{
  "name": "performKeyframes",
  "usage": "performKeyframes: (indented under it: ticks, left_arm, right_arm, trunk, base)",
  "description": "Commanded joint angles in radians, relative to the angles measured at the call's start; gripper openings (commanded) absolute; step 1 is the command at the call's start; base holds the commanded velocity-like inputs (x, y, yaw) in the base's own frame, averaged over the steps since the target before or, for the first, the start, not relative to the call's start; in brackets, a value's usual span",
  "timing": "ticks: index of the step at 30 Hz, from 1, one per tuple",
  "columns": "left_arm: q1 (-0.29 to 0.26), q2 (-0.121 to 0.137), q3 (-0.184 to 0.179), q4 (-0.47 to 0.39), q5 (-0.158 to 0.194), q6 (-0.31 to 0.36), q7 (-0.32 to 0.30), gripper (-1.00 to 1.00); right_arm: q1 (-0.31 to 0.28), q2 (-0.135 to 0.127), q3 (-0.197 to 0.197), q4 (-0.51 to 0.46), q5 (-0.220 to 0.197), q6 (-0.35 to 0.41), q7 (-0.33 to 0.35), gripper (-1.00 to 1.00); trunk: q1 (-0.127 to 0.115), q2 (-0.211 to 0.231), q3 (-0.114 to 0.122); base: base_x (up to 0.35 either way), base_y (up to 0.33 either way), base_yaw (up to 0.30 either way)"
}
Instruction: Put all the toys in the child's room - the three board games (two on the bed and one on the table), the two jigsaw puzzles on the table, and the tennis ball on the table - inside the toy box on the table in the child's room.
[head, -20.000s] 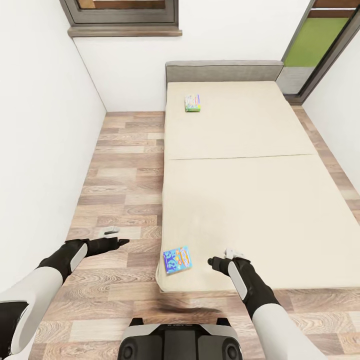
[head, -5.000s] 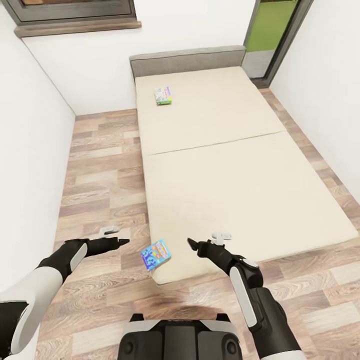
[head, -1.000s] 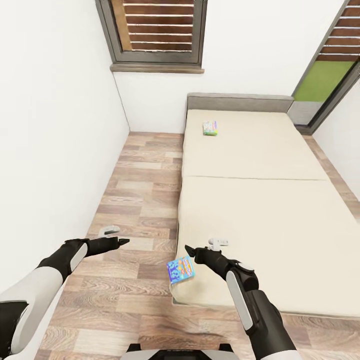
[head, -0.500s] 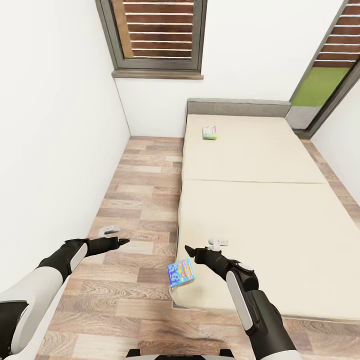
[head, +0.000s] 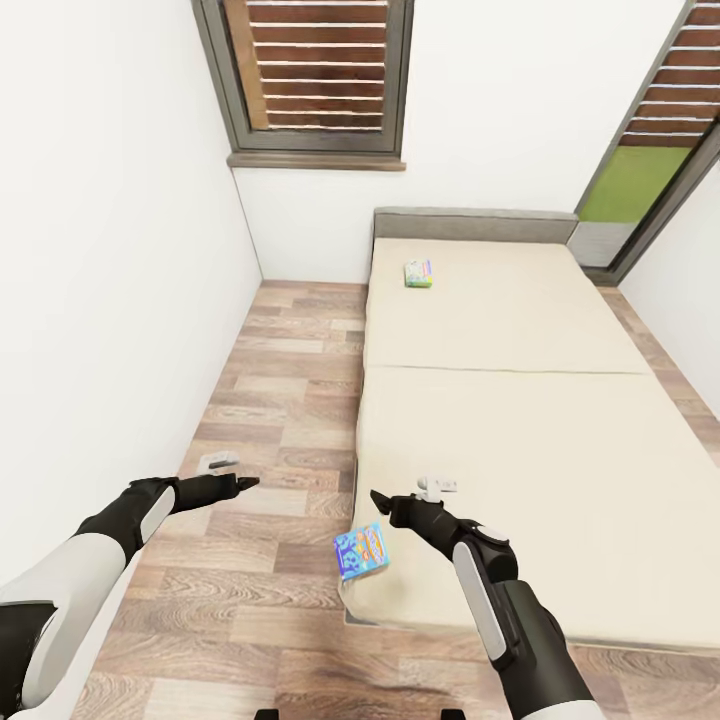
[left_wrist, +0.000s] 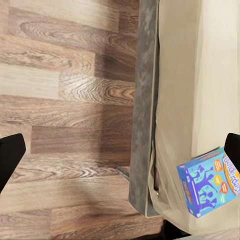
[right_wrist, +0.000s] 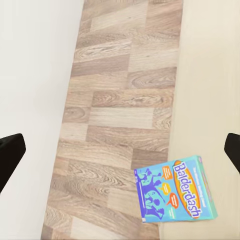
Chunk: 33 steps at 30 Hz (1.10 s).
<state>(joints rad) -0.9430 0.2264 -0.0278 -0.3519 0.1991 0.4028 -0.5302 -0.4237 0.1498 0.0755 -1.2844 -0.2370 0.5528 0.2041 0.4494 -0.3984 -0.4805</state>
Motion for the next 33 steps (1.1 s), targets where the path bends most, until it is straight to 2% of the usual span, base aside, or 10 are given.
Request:
performKeyframes:
  ticks: [1, 15, 24, 33]
  left_arm:
    - [0.000, 0.001, -0.003, -0.001, 0.010, 0.009, 0.000, 1.00]
    - [0.001, 0.005, -0.007, -0.001, 0.011, 0.021, -0.006, 1.00]
    - [0.006, 0.012, -0.007, 0.000, 0.007, 0.084, -0.007, 1.00]
    - [0.008, 0.049, -0.006, 0.003, 0.010, 0.111, -0.007, 1.00]
  right_arm:
    - [-0.001, 0.000, -0.001, -0.001, -0.002, 0.006, 0.001, 1.00]
    - [-0.001, -0.009, -0.002, 0.002, -0.002, 0.005, 0.002, 1.00]
    - [-0.001, -0.015, -0.005, 0.083, -0.005, -0.068, 0.011, 1.00]
    - [-0.001, -0.015, -0.002, 0.107, -0.003, -0.093, 0.012, 1.00]
  trunk:
    - [0.001, -0.002, 0.000]
    - [0.001, -0.002, 0.023]
    - [0.001, -0.002, 0.038]
    - [0.001, -0.002, 0.053]
  base:
    - [0.000, 0.000, 0.000]
    - [0.000, 0.000, 0.000]
    - [0.000, 0.000, 0.000]
    - [0.000, 0.000, 0.000]
